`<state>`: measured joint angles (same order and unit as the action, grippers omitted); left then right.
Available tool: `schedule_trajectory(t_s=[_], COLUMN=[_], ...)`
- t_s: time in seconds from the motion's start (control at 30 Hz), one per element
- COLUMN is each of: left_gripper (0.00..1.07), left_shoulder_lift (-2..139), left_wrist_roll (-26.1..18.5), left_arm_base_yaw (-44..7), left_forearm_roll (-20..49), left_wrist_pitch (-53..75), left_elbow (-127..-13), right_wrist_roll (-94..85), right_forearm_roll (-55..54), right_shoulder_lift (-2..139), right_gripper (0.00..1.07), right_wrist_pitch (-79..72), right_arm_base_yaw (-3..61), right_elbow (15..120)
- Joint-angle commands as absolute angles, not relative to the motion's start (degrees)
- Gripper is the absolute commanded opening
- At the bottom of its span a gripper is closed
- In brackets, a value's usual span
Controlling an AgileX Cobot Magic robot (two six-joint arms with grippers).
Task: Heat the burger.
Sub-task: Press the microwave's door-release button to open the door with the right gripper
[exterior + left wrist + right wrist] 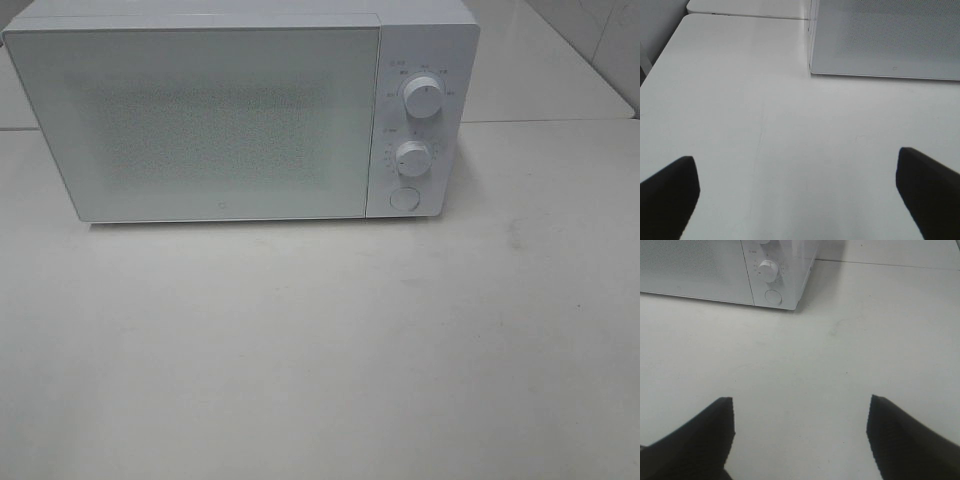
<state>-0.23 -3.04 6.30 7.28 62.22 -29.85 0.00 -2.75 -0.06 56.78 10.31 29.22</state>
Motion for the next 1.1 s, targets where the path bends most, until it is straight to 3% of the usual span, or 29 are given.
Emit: schedule_trajectory(t_s=[0.03, 1.1], left_gripper=[1.00, 1.00], left_shoulder_lift=[-1.26, -1.26], left_wrist_roll=[-2.75, -2.75], left_arm_base_yaw=[6.47, 6.47], left_forearm_roll=[7.22, 7.22], left_wrist_pitch=[61.42, 61.42], left_elbow=[-29.62, -29.62], right_wrist_roll=[0.00, 0.00], right_forearm_roll=[-2.69, -2.64], right_shoulder_lift=[2.58, 45.95], right_gripper=[0.73, 0.73], right_wrist_pitch=[55.35, 8.77], right_arm_base_yaw=[10.03, 10.03], right_elbow=[31.46, 32.49])
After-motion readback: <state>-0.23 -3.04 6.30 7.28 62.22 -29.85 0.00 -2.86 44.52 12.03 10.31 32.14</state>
